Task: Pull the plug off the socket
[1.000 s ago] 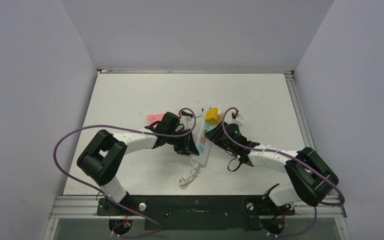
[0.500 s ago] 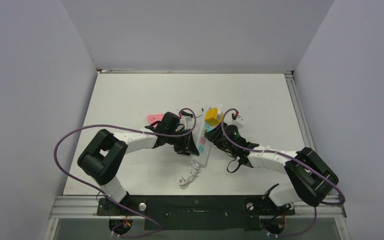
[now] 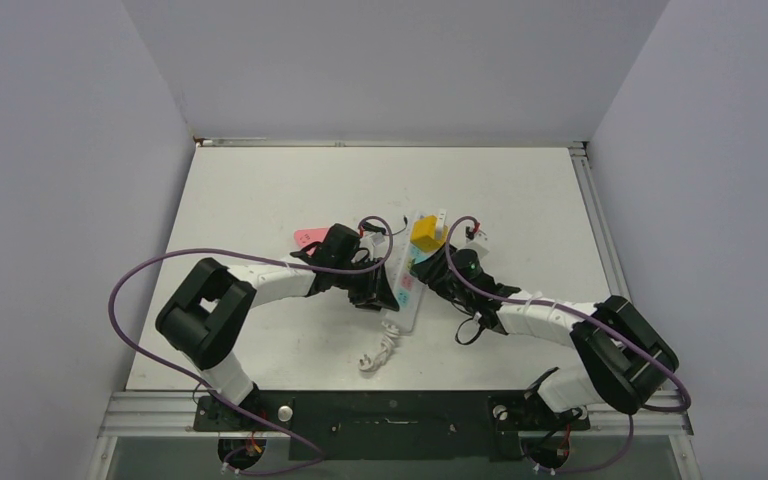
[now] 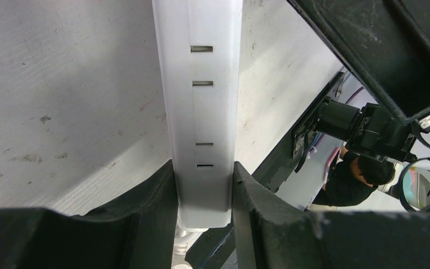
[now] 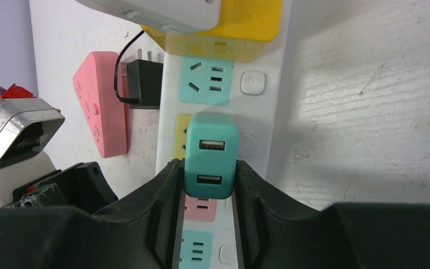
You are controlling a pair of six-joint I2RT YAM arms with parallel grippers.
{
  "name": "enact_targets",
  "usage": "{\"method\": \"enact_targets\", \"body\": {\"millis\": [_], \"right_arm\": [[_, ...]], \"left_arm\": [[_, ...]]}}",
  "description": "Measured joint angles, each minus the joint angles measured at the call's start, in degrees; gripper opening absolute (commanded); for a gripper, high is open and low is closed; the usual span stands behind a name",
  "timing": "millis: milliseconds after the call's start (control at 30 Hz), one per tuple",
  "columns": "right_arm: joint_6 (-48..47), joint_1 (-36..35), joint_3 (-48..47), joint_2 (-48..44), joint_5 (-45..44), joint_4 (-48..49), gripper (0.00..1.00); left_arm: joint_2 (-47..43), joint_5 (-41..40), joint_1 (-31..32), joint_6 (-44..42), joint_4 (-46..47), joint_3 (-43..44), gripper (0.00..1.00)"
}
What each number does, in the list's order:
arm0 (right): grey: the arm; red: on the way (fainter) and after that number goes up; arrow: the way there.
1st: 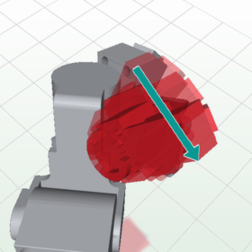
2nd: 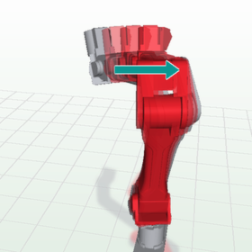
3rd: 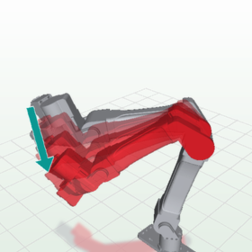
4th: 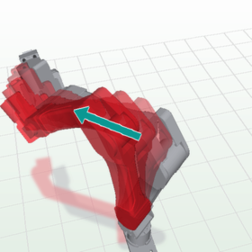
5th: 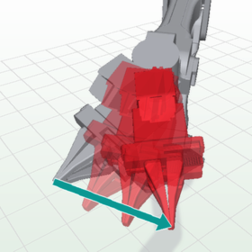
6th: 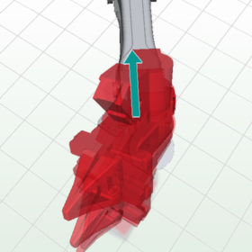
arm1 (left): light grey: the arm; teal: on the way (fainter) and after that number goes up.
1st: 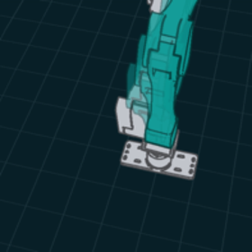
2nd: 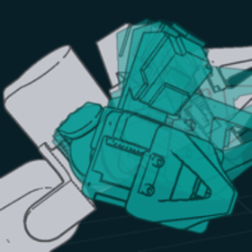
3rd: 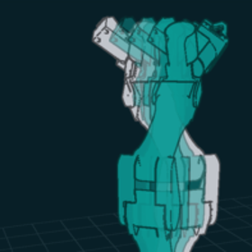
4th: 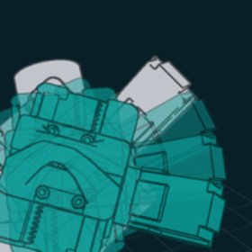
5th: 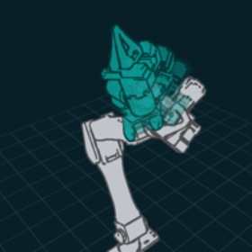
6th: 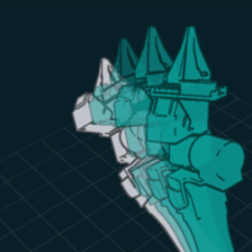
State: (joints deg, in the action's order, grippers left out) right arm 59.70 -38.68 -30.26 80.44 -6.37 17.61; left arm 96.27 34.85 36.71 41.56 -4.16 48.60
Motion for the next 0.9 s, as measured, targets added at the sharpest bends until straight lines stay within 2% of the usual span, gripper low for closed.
{"method": "enact_targets", "body": {"millis": [167,367,667,900], "right_arm": [[1.5,3.2,3.0,-0.3,5.5,4.9,0.12],[1.6,3.3,3.4,-0.2,6.1,5.6,0.11],[-0.8,-2.1,-0.6,-0.6,-3.3,-1.9,0.1],[-1.2,-2.4,-1.4,-1.4,-5.0,-4.7,0.1]], "left_arm": [[0.2,0.0,0.0,0.0,0.5,0.1,0.0],[0.2,0.0,0.0,0.0,0.5,0.1,0.0],[0.3,0.2,0.0,0.0,0.4,0.1,0.0],[0.4,0.6,0.2,-0.1,0.5,0.1,0.0]]}}
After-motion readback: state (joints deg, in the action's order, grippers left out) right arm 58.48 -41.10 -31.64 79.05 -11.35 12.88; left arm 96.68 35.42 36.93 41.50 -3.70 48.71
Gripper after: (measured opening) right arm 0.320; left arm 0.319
